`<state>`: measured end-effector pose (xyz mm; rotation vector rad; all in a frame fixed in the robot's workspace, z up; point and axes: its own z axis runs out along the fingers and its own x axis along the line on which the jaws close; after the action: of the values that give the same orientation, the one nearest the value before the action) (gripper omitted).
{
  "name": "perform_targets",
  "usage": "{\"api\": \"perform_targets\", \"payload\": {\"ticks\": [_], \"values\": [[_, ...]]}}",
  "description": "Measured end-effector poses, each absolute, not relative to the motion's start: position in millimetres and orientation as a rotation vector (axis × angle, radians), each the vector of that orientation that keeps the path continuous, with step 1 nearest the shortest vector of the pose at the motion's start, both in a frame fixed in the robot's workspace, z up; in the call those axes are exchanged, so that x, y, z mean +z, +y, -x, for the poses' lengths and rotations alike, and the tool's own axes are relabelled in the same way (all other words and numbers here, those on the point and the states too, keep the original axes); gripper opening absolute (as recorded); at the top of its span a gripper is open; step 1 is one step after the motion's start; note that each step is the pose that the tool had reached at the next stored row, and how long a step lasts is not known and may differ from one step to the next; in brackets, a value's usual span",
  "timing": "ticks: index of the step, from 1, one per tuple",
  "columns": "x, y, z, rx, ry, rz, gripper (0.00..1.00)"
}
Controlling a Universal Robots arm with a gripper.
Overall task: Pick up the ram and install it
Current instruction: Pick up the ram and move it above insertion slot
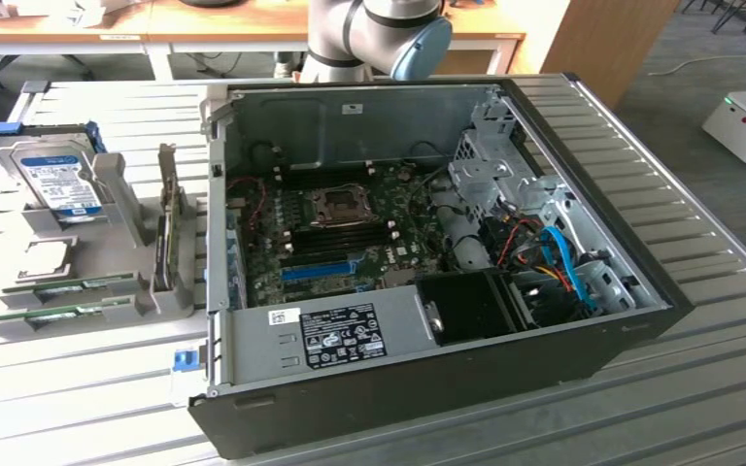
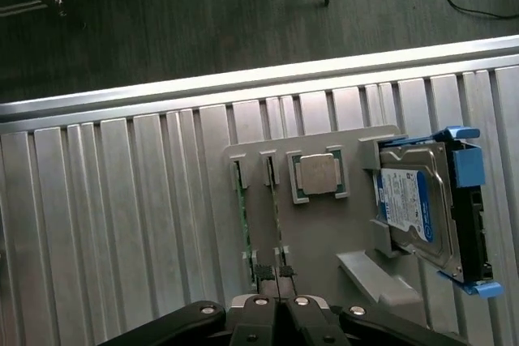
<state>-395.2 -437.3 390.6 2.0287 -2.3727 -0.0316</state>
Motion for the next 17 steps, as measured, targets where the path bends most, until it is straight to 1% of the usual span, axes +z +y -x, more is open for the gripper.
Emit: {"api": "perform_targets", "payload": {"ticks": [11, 17], "values": [[390.6, -437.3, 395.2, -0.029, -2.202, -2.211, 0.11], [390.3, -437.3, 395.2, -0.029, -2.194, -2.219, 0.11]]}}
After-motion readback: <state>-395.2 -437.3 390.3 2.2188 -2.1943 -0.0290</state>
